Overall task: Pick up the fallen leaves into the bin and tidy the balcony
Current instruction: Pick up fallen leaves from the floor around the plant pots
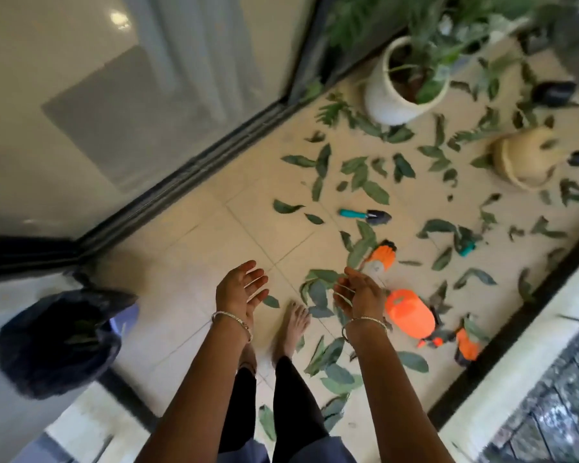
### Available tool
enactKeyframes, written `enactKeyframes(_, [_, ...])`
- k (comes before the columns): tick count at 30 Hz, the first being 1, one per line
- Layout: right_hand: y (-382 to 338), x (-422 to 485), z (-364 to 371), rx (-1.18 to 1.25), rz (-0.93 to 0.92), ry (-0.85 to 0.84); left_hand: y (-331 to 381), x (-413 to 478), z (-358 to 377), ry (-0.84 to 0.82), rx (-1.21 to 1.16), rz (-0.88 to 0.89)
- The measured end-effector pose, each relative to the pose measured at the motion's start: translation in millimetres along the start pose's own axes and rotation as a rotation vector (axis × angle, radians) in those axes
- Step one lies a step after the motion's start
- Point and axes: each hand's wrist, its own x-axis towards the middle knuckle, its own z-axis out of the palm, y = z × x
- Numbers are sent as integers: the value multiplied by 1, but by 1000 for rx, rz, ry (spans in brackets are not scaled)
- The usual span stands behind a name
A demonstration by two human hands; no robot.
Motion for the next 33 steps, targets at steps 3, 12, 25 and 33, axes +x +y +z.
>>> enactKeyframes(3, [-2, 24, -51, 94, 26, 82, -29, -5, 44, -31, 125, -20])
enactKeyframes(12, [24, 112, -135, 141, 83, 169, -104, 21, 138, -67, 440, -52])
enactKeyframes(25, [116, 349, -85, -322, -47, 187, -167, 190, 174, -88, 647, -27])
enactKeyframes(33, [169, 477, -39, -906, -312, 122, -184, 285, 250, -275, 780, 35])
